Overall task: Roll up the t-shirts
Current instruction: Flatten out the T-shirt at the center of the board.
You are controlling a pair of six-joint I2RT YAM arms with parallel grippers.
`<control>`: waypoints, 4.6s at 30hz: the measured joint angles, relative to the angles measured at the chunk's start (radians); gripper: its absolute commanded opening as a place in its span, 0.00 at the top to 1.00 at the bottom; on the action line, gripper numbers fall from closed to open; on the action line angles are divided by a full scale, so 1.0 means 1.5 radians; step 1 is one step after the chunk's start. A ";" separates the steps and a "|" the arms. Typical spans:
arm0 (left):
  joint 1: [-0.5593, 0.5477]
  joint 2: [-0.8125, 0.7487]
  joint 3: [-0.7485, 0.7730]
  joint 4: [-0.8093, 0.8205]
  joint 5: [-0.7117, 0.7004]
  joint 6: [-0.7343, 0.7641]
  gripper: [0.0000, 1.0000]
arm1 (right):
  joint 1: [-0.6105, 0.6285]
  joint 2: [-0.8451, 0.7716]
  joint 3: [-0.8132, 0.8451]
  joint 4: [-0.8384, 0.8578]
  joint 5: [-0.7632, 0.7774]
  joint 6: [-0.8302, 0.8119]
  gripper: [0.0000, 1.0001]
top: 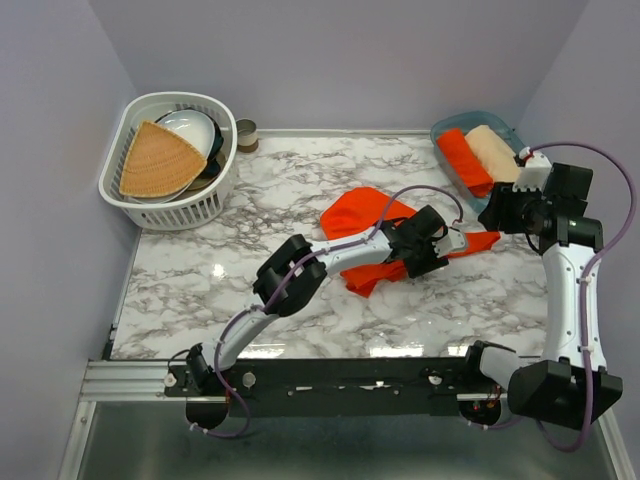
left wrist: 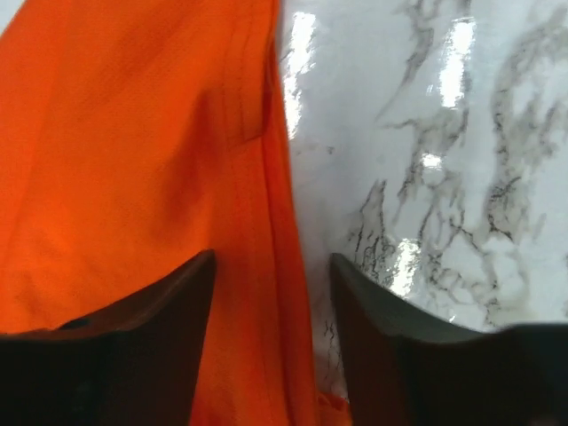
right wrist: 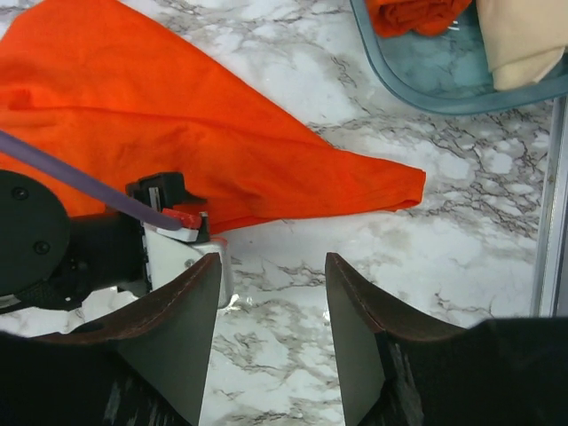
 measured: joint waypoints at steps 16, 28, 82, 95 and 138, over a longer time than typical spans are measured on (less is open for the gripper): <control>0.178 -0.359 -0.298 -0.182 0.108 0.011 0.87 | 0.000 -0.054 -0.072 0.080 -0.076 0.042 0.43; 0.238 -0.738 -0.641 -0.300 0.137 0.207 0.29 | 0.000 0.042 0.005 0.117 -0.094 0.066 0.42; 0.145 -0.094 -0.060 -0.465 0.312 0.667 0.44 | 0.000 0.028 -0.011 0.084 -0.087 0.033 0.42; 0.060 -0.332 -0.337 -0.598 0.276 0.886 0.28 | 0.000 0.003 -0.052 0.085 -0.087 0.038 0.42; -0.032 -0.200 -0.247 -0.514 0.323 0.903 1.00 | -0.001 -0.005 -0.067 0.064 -0.053 0.025 0.42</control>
